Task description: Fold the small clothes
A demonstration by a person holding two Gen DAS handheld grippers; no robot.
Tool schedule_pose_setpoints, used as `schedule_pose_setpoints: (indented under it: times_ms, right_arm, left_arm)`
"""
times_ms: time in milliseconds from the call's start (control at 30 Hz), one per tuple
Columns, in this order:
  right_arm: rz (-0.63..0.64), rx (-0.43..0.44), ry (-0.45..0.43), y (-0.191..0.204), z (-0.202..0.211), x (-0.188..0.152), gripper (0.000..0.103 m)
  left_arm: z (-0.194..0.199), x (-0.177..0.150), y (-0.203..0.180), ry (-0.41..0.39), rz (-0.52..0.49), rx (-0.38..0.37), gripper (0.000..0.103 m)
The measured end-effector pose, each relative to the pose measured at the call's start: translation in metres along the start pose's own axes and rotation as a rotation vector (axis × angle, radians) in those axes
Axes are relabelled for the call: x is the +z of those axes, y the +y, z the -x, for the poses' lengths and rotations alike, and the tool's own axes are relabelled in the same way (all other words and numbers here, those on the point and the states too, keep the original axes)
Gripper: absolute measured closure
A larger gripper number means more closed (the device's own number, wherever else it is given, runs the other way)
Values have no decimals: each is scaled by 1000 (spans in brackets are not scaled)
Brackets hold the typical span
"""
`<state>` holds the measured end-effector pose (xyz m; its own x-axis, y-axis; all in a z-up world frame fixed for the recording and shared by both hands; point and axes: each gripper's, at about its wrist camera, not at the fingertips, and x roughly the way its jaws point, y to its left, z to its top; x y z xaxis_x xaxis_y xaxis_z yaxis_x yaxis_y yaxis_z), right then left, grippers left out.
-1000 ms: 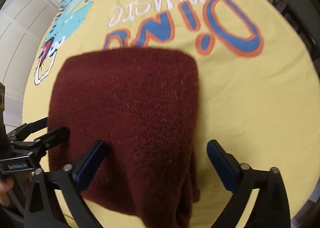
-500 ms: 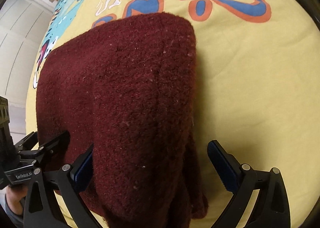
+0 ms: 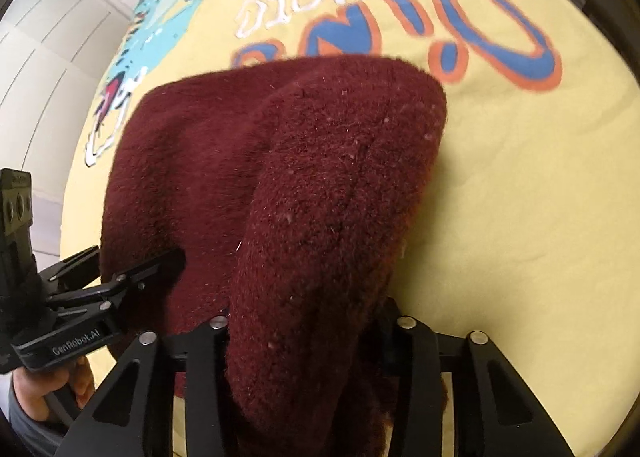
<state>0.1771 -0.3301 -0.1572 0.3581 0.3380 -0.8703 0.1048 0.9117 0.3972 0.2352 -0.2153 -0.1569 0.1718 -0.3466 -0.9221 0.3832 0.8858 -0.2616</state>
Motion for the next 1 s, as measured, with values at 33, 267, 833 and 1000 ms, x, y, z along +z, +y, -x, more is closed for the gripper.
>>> schedule_pose_setpoints:
  times_ms: [33, 267, 833, 1000]
  right_arm:
    - [12, 5, -17, 4, 10, -2, 65]
    - [86, 41, -73, 57, 38, 0, 65]
    - [174, -27, 38, 165, -69, -12, 52]
    - [190, -55, 18, 158, -59, 2, 35]
  left_arm:
    - [8, 1, 1, -7, -1, -19, 56]
    - [73, 1, 13, -97, -48, -86, 60]
    - [94, -75, 140, -84, 102, -7, 55]
    - [91, -80, 146, -100, 122, 18, 39]
